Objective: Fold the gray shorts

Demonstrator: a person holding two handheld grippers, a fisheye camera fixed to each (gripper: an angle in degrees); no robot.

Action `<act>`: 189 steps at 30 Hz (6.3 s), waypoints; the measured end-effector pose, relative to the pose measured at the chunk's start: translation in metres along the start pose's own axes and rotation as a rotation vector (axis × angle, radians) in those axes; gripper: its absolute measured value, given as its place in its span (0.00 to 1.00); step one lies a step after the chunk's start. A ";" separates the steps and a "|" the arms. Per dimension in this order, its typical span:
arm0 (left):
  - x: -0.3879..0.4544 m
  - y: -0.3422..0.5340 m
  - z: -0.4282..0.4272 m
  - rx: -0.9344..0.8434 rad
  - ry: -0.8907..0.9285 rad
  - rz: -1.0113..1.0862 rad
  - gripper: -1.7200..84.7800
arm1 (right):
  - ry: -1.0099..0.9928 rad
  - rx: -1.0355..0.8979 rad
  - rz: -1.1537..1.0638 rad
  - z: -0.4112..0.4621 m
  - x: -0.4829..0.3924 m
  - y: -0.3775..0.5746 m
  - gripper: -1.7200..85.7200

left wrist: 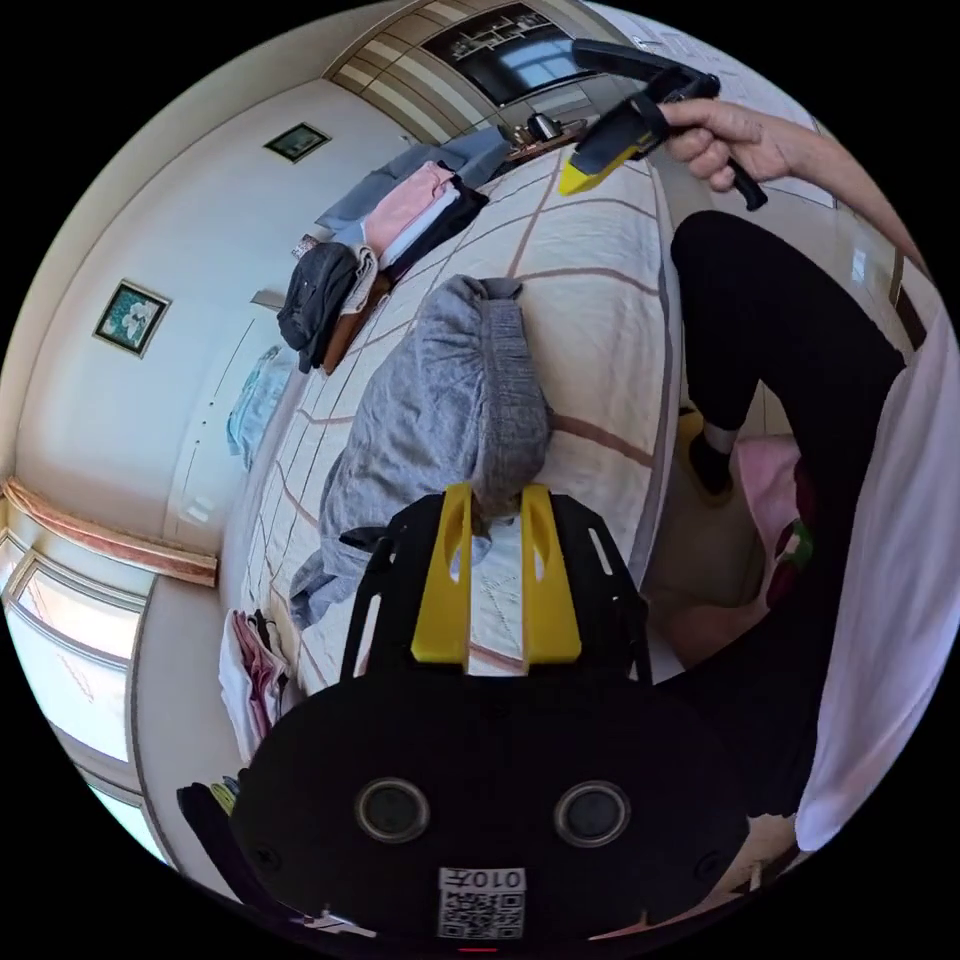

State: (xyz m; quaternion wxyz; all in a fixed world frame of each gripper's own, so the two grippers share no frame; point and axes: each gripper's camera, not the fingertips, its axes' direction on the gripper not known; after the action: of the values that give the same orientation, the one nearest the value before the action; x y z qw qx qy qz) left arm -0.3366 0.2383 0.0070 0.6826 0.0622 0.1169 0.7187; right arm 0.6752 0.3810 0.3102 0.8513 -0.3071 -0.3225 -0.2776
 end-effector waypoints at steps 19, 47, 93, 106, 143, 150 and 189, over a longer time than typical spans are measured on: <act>-0.333 -0.033 -0.042 0.462 0.706 -0.490 0.10 | 0.143 0.314 -0.436 -0.021 -0.136 0.035 0.18; -0.352 0.072 0.106 0.560 1.022 -0.589 0.07 | -0.038 0.199 0.200 -0.055 0.050 0.029 0.17; -0.235 0.038 -0.056 1.090 0.888 -0.321 0.05 | 0.603 0.290 -0.448 -0.377 -0.178 -0.363 0.07; -0.112 0.240 0.146 0.953 0.697 -1.029 0.05 | 0.150 -0.251 -0.957 0.072 -0.268 -0.501 0.07; 0.092 0.416 0.258 0.599 0.744 -1.549 0.05 | 0.324 -0.235 0.063 0.089 0.066 -0.152 0.06; 0.107 0.407 0.267 0.621 0.825 -1.586 0.05 | 0.277 -0.180 0.099 -0.012 0.084 -0.108 0.06; -0.146 0.132 0.320 -0.098 0.143 -0.879 0.18 | 0.358 -0.328 -0.238 0.282 0.049 -0.446 0.15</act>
State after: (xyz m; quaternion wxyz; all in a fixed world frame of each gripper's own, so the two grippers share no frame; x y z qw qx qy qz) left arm -0.3756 0.1144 0.3597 0.9155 -0.0756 0.1449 0.3676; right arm 0.3005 0.2728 0.6686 0.7949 -0.3469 -0.1515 -0.4743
